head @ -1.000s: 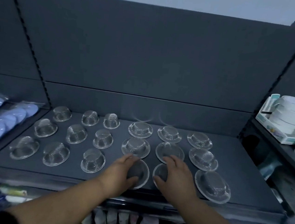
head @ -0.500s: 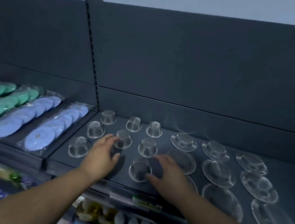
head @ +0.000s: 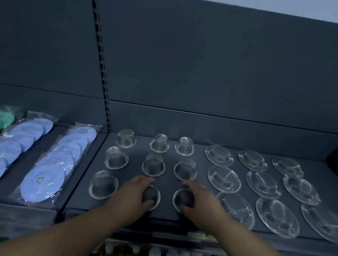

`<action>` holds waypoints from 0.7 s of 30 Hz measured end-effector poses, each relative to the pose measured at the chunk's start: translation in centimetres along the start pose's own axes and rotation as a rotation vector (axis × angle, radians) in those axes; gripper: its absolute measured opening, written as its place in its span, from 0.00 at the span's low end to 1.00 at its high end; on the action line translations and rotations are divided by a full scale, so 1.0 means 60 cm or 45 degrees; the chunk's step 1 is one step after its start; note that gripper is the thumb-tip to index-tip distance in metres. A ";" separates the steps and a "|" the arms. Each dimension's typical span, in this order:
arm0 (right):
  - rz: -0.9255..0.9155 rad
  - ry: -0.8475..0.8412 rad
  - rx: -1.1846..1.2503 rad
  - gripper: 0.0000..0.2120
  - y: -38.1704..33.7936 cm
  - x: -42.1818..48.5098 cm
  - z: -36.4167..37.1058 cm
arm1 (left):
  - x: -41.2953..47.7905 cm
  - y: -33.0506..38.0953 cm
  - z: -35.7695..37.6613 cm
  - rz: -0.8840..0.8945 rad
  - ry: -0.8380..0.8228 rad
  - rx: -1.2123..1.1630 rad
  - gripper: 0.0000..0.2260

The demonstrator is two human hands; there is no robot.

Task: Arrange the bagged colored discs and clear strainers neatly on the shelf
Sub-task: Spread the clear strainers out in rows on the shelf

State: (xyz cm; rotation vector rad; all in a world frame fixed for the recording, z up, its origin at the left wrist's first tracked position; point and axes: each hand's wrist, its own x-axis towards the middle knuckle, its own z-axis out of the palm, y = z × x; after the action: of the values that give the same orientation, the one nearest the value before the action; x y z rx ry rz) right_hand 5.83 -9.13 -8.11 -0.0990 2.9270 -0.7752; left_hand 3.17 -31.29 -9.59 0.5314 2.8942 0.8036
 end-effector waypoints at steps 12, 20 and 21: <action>0.072 -0.001 0.029 0.37 -0.002 0.013 -0.027 | 0.017 0.009 -0.023 0.047 0.113 -0.032 0.31; 0.032 0.131 -0.055 0.29 0.002 0.119 -0.046 | 0.133 0.000 -0.038 -0.089 0.078 -0.061 0.31; 0.002 0.090 -0.084 0.29 0.002 0.128 -0.045 | 0.141 -0.001 -0.034 -0.107 0.037 -0.058 0.31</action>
State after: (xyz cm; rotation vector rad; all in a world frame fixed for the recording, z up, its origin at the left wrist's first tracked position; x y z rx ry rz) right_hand -2.12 -8.44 -6.55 -0.0764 3.0195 -0.6960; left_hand -5.09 -29.32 -7.82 0.3935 2.8946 0.8701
